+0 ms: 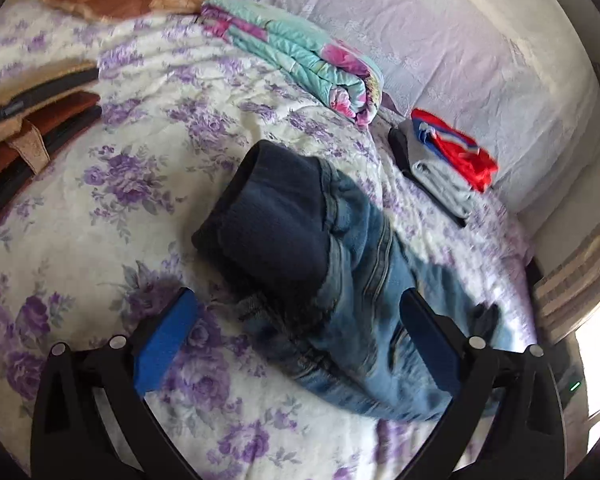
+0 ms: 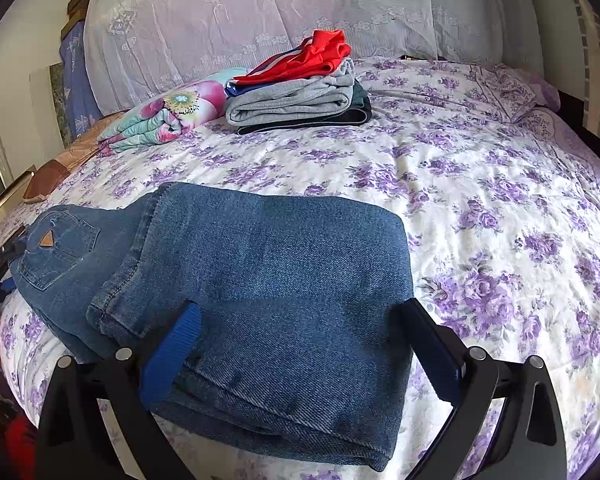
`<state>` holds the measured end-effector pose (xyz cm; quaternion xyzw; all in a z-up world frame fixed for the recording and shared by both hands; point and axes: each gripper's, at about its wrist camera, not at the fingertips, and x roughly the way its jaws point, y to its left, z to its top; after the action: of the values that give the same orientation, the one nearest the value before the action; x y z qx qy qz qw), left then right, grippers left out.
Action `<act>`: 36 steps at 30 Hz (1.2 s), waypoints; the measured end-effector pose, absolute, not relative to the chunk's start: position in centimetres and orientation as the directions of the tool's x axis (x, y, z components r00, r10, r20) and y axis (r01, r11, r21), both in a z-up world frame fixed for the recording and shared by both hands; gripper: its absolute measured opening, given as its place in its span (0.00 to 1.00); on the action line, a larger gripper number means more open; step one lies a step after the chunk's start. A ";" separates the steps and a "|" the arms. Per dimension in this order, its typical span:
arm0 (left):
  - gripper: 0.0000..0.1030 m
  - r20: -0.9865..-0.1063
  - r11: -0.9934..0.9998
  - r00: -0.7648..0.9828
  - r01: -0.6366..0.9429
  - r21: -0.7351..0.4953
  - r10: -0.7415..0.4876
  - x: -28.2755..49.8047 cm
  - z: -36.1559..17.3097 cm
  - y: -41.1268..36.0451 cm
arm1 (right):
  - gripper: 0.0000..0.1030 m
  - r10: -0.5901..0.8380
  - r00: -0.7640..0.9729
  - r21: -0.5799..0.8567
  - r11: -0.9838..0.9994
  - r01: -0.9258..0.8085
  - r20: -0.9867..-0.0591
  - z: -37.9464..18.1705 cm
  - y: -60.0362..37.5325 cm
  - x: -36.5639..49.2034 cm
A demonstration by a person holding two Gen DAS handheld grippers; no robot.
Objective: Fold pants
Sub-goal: 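Grasp the dark ribbed waistband of the jeans with the left tool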
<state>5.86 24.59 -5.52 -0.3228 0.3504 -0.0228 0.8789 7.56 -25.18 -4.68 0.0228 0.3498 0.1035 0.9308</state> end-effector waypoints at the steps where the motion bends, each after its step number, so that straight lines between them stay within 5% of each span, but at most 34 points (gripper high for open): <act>1: 0.96 -0.582 0.748 0.755 -0.190 -0.636 -0.303 6.1 -5.5 25.2 | 0.97 0.210 0.734 0.116 0.977 -0.177 -0.646 -4.7 -25.2 7.6; 5: 0.96 -0.531 0.659 0.760 -0.185 -0.729 -0.374 7.0 -5.9 26.2 | 0.97 0.217 0.735 0.125 0.976 -0.179 -0.642 -4.7 -25.2 7.5; 9: 0.96 -0.570 0.794 0.770 -0.144 -0.591 -0.285 7.9 -6.1 24.0 | 0.97 0.186 0.768 0.121 0.982 -0.142 -0.613 -3.8 -25.0 7.1; 13: 0.95 -0.534 0.754 0.794 -0.154 -0.638 -0.289 7.2 -6.1 24.9 | 0.97 0.389 0.777 0.170 0.920 -0.352 -0.496 -0.5 -20.1 5.6; 17: 0.95 -0.489 0.724 0.808 -0.117 -0.680 -0.328 5.6 -6.0 26.0 | 0.97 0.497 0.622 0.111 0.826 -0.552 -0.605 -0.4 -10.3 7.9; 24: 0.95 -0.499 0.849 0.800 0.024 -0.527 -0.333 4.2 -6.2 23.7 | 0.97 0.467 0.499 -0.004 0.727 -0.686 -0.730 -4.1 3.4 10.3; 28: 0.95 -0.451 0.813 0.809 0.055 -0.580 -0.377 4.0 -6.5 24.8 | 0.97 0.520 0.403 0.108 0.702 -0.704 -0.753 -3.1 2.2 11.9; 33: 0.95 -0.449 0.821 0.816 0.052 -0.568 -0.363 3.9 -6.5 24.5 | 0.97 0.495 0.571 0.023 0.769 -0.639 -0.655 1.2 1.0 12.9; 36: 0.95 -0.454 0.824 0.815 0.052 -0.563 -0.362 3.9 -6.5 24.5 | 0.97 0.514 0.492 0.077 0.743 -0.665 -0.703 1.5 4.8 16.0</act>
<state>3.92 24.47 -6.47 -0.2737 0.2827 -0.1133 0.9123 15.97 4.78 1.48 -0.1028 0.3684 0.3436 0.8577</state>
